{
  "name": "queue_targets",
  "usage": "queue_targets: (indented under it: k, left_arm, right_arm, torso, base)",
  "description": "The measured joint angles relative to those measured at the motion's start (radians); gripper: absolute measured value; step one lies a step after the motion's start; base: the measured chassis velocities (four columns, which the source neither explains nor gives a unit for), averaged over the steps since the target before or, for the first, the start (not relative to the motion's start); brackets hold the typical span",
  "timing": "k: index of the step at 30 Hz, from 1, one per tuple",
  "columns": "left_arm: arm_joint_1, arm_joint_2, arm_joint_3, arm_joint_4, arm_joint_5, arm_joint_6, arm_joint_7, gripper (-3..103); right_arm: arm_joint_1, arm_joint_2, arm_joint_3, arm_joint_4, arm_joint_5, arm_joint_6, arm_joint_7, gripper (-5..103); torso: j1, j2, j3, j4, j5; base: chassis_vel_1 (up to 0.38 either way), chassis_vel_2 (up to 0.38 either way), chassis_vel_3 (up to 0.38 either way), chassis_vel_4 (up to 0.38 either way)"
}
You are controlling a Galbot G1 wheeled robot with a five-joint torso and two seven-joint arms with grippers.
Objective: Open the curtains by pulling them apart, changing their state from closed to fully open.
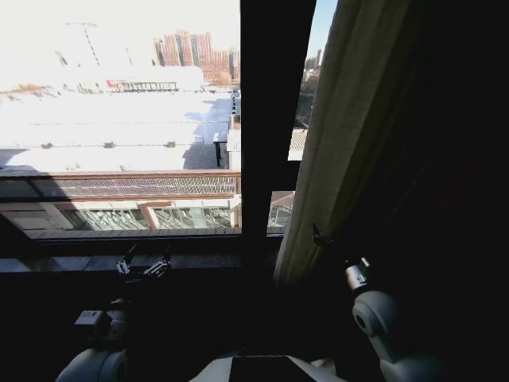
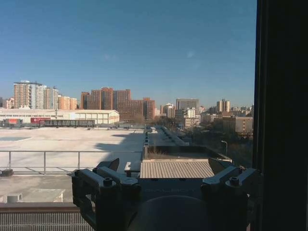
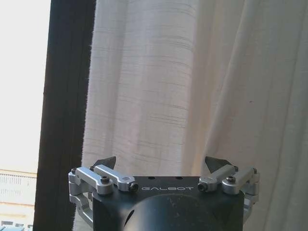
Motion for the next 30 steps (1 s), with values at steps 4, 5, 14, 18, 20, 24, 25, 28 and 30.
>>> queue_targets:
  k: [4, 5, 14, 18, 20, 24, 25, 28, 30]
  left_arm:
    - [0.011, 0.000, -0.001, -0.011, 0.000, 0.000, 0.000, 100]
    - [0.011, 0.000, -0.001, -0.011, 0.000, 0.000, 0.000, 100]
    - [0.008, -0.008, -0.011, -0.012, 0.000, 0.005, 0.000, 100]
    - [0.008, -0.017, -0.006, -0.012, 0.006, 0.004, 0.001, 100]
    - [0.007, -0.021, -0.004, -0.013, 0.012, 0.003, 0.001, 100]
    - [0.009, -0.022, -0.005, -0.019, 0.014, 0.003, 0.002, 100]
    - [0.009, -0.022, -0.005, -0.019, 0.015, 0.003, 0.002, 100]
    - [0.011, -0.024, -0.004, -0.019, 0.017, 0.003, 0.002, 100]
    - [0.013, -0.024, -0.003, -0.019, 0.018, 0.003, 0.002, 100]
  right_arm:
    - [-0.004, 0.005, -0.002, 0.006, -0.003, 0.002, 0.000, 100]
    - [-0.004, 0.005, -0.002, 0.006, -0.003, 0.002, 0.000, 100]
    - [0.001, -0.002, -0.008, 0.006, -0.002, 0.006, 0.002, 100]
    - [0.005, -0.003, -0.011, 0.007, -0.002, 0.007, 0.002, 100]
    - [0.005, -0.003, -0.014, 0.008, -0.002, 0.007, 0.002, 100]
    - [0.008, -0.001, -0.016, 0.009, -0.002, 0.007, 0.002, 100]
    - [0.008, 0.001, -0.017, 0.009, -0.002, 0.008, 0.002, 100]
    - [0.008, 0.004, -0.018, 0.009, -0.002, 0.009, 0.002, 100]
    - [0.008, 0.005, -0.020, 0.009, -0.002, 0.010, 0.002, 100]
  torso:
    - [0.000, 0.000, 0.000, 0.0004, -0.0003]
    - [0.000, 0.000, 0.000, 0.0004, -0.0003]
    - [0.000, 0.000, 0.000, 0.0001, -0.0001]
    - [0.000, 0.000, 0.000, 0.0001, -0.0002]
    - [0.000, 0.000, 0.000, 0.0002, 0.0000]
    - [0.000, 0.000, 0.000, 0.0001, -0.0001]
    - [0.000, 0.000, 0.000, 0.0001, 0.0000]
    - [0.000, 0.000, 0.000, 0.0002, 0.0000]
    - [0.000, 0.000, 0.000, 0.0000, -0.0001]
  base:
    - [0.277, 0.277, -0.281, -0.279]
    - [0.300, 0.320, -0.317, -0.296]
    - [0.327, 0.339, -0.340, -0.341]
    - [0.369, 0.364, -0.370, -0.361]
    - [0.377, 0.367, -0.360, -0.345]
    - [0.357, 0.337, -0.355, -0.347]
    - [0.334, 0.338, -0.322, -0.362]
    - [0.341, 0.344, -0.360, -0.350]
    - [0.341, 0.356, -0.338, -0.372]
